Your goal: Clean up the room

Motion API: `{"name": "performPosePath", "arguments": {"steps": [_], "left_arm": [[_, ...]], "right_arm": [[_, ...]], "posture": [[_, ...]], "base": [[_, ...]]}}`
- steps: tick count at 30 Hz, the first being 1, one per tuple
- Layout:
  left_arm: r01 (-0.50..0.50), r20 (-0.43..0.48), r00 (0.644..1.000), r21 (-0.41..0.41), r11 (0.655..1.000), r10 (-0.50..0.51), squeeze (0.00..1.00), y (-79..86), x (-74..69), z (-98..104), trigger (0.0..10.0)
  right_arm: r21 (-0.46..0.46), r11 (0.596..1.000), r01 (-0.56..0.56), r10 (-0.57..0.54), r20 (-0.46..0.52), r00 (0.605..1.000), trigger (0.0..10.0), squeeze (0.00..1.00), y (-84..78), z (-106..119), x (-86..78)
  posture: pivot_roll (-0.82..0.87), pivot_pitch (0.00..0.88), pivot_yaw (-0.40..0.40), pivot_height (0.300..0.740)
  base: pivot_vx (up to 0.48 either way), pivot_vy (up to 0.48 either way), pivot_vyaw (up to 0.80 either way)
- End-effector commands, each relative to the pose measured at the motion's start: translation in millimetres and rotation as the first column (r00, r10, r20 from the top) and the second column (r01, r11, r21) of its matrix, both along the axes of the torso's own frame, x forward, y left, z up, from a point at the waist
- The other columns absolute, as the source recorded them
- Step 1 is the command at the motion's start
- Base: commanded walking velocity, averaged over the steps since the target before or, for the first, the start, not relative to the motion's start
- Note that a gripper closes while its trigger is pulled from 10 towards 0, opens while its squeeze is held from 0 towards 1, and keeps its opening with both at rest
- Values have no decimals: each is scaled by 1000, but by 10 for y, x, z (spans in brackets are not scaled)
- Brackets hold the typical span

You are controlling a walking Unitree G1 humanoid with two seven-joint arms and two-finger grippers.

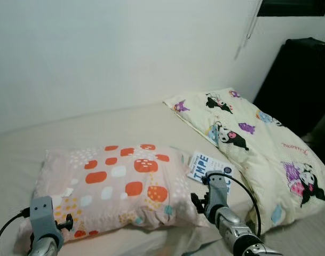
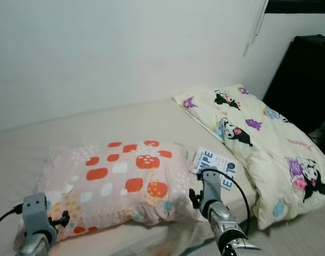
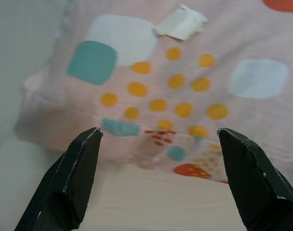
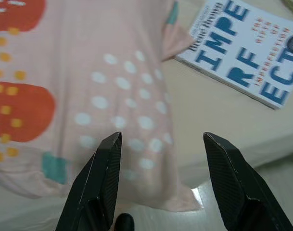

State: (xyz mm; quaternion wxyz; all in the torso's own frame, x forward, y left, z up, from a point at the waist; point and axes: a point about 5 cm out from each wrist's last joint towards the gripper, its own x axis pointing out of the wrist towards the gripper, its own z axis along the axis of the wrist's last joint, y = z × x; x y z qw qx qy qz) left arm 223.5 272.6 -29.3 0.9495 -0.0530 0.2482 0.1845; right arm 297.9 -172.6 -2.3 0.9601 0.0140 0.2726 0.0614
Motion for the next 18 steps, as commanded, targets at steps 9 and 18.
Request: {"name": "performPosePath", "arguments": {"steps": [9,18], "left_arm": [[12,19,1000,-35,999,-12,0,-112,-30,-48,10000],[13,36,999,-43,999,-12,0,-129,48,-4,10000]], "right_arm": [[-10,1000,1,-1,-11,1000,10000,0,-37,-18,-21],[-6,1000,6,-6,-2,1000,10000,0,-41,-4,-9]], "posture": [[19,40,-101,732],[15,34,-93,732]], "base": [[0,0,-349],[0,0,0]]}}
